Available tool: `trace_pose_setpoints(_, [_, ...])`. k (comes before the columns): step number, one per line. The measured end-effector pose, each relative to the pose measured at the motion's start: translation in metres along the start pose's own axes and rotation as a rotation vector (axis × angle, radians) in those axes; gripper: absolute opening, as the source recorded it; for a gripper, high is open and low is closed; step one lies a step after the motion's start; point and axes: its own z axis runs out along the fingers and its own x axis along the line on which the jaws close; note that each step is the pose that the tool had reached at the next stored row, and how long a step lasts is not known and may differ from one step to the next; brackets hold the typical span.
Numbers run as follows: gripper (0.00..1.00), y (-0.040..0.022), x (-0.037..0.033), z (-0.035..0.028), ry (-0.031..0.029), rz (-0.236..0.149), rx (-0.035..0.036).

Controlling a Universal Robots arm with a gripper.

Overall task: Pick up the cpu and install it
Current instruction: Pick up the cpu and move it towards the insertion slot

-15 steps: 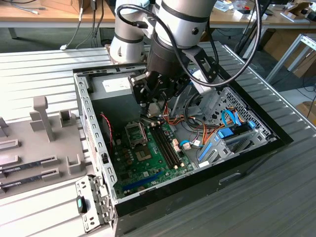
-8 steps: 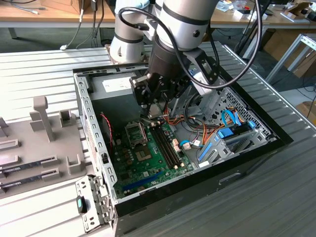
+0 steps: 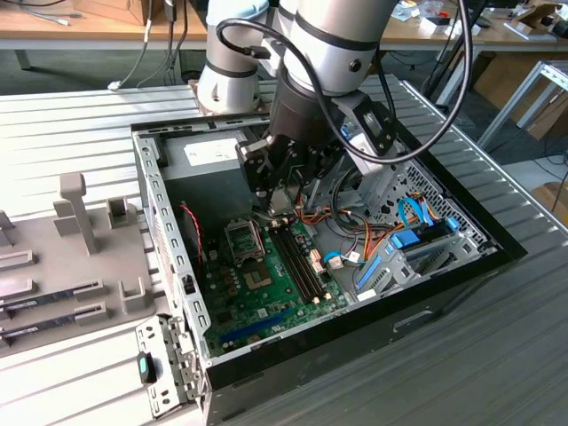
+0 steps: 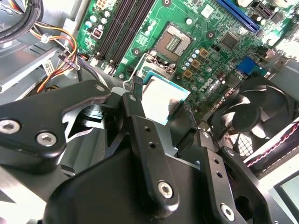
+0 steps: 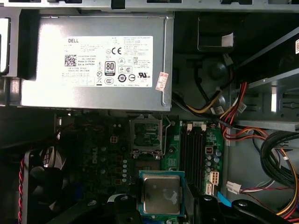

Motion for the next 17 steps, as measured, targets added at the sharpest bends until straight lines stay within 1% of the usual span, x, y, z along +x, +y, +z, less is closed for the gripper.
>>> trace_pose_setpoints(17, [0.47,-0.0043,-0.0046,0.0077,0.0,0.0,0.0011])
